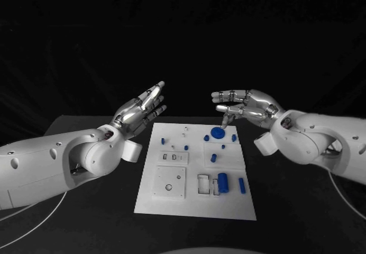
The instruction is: Assemble the parts on the task board
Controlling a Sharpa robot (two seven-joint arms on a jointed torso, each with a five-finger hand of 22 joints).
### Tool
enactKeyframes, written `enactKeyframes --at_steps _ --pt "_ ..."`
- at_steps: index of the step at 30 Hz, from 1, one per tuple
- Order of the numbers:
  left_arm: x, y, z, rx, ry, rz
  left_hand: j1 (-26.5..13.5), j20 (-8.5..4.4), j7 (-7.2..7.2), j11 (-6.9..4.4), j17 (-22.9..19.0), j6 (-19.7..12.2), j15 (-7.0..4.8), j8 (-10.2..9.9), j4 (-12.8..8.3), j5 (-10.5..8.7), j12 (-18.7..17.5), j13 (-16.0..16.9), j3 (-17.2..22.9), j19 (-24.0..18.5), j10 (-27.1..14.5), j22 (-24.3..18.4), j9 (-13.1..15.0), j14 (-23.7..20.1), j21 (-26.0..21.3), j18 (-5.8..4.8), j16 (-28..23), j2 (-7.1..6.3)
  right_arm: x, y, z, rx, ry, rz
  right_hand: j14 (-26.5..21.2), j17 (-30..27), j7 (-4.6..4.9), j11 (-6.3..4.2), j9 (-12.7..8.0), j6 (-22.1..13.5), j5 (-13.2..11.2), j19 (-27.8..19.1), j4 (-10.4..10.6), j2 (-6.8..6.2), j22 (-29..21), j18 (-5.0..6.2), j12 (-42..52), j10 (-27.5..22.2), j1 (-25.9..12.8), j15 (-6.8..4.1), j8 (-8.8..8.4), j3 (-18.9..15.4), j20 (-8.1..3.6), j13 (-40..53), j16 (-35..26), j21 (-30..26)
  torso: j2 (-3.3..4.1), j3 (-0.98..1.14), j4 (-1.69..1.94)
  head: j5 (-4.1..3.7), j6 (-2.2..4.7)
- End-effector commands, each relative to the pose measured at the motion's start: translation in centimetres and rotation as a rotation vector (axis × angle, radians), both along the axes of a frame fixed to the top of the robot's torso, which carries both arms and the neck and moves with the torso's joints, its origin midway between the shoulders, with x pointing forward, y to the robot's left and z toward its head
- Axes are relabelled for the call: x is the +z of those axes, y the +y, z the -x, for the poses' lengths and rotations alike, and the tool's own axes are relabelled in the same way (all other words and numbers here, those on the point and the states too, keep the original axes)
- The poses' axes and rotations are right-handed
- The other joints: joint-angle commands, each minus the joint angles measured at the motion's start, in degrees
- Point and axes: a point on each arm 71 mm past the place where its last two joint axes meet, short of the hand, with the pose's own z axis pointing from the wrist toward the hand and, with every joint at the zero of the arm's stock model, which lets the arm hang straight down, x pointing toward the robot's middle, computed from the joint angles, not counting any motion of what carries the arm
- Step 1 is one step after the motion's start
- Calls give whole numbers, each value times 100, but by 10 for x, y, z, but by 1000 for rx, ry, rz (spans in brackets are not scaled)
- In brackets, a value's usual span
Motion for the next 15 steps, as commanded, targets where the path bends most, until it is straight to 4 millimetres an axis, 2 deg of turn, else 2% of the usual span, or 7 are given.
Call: enactKeyframes --at_steps 1,5,7,8,9,11,15 --pt "10 2 7 -16 -70 -71 147 107 9 207 -9 39 96 -16 -6 38 -13 0 -118 34 16 -123 8 -2 19 53 -20 49 13 4 1 101 -230 622 334 270 26 -42 51 151 -504 250 -65 -66 295 27 168 445 34 -114 4 105 -125 10 540 437 253 3 50 -34 -71" --pt "23 10 13 4 -126 -119 318 163 131 265 -9 168 139 -1 -10 132 3 17 -207 74 68 -102 20 -2 51 52 -20 150 35 4 -3 120 -458 1001 588 556 -52 -175 152 495 -601 449 -108 -208 870 0 147 924 -9 -251 43 292 -256 -41 1055 1067 428 -27 120 -130 -24" --pt "30 14 16 17 -147 -133 493 187 184 285 -9 235 150 5 -14 291 8 23 -238 91 91 -94 26 -1 64 51 -19 201 44 4 -5 109 -557 1146 1025 1408 -151 -289 191 566 -617 865 -117 -303 1953 -139 90 1253 -52 -329 -19 415 -347 -55 1757 1932 507 -31 159 -181 3" --pt "33 16 17 23 -156 -137 554 199 200 289 -6 263 157 8 -15 350 11 25 -253 98 100 -91 28 2 69 51 -15 216 47 4 -6 102 -591 1198 1236 1881 -201 -322 213 596 -614 1031 -122 -336 2437 -206 47 1387 -64 -356 -47 485 -374 -62 2104 2304 561 -23 195 -216 32" --pt "36 18 18 30 -164 -140 616 212 219 296 -3 294 166 12 -17 405 14 29 -275 106 113 -87 31 7 76 51 -9 229 50 4 -8 94 -618 1239 1450 2363 -205 -349 244 647 -600 1205 -129 -375 2945 -276 -20 1492 -80 -383 -67 565 -398 -75 2450 2689 588 -14 215 -230 25" --pt "39 21 20 39 -174 -145 722 235 272 308 5 377 183 24 -15 505 22 37 -309 122 146 -80 39 20 89 52 7 260 54 5 -12 75 -662 1285 1594 2971 -163 -351 325 735 -575 1315 -124 -517 3754 -373 -256 1704 -186 -399 -165 823 -429 -115 2891 3306 636 8 254 -246 35" --pt "44 27 24 54 -185 -148 844 270 358 321 14 484 217 38 -14 611 28 43 -357 138 176 -74 48 38 102 51 26 300 58 8 -22 43 -742 1335 1971 3716 -92 -374 442 948 -223 1658 -181 -642 4604 -496 -238 2131 -168 -435 -135 1138 -431 -55 3353 3888 700 25 291 -246 82"
